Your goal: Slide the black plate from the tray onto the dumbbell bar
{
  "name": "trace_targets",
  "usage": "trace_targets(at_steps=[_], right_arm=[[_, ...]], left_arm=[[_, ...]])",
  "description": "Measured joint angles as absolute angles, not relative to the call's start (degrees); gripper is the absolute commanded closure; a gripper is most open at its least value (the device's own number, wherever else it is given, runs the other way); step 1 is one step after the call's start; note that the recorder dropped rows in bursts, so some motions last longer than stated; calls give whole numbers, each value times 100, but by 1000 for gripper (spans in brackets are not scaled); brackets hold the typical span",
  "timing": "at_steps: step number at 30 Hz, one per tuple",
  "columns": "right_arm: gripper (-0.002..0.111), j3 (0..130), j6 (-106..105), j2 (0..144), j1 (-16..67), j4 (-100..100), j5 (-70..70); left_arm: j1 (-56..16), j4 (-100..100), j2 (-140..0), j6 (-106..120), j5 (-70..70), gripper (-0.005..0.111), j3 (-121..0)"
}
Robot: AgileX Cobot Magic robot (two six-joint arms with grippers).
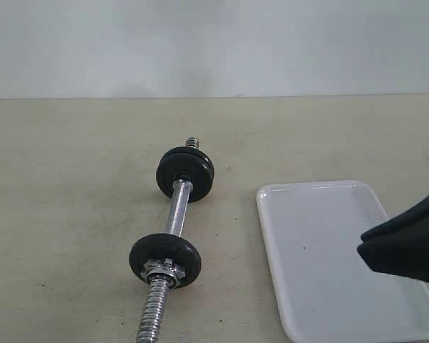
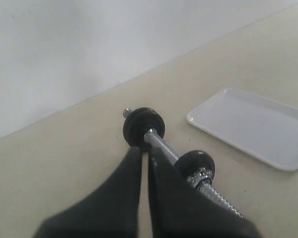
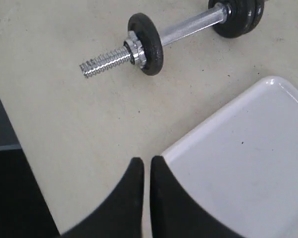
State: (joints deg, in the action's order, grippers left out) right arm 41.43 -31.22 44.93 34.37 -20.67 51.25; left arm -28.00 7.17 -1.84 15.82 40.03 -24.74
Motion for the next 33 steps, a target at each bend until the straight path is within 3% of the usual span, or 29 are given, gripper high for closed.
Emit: trace_targets(at_steps=[9, 24, 33], right_arm=[[109, 2974, -3678, 4112, 3437, -3622, 3359], [109, 1868, -4492, 3648, 3437, -3961, 1772], [109, 1753, -4390, 3643, 3437, -3970, 1560]], left_arm=[[-2800, 1267, -20, 1505, 3100, 102, -1810], [-2800, 1411, -9, 1502, 2099, 102, -954], [-2800, 1361, -9, 1502, 1742, 102, -565]])
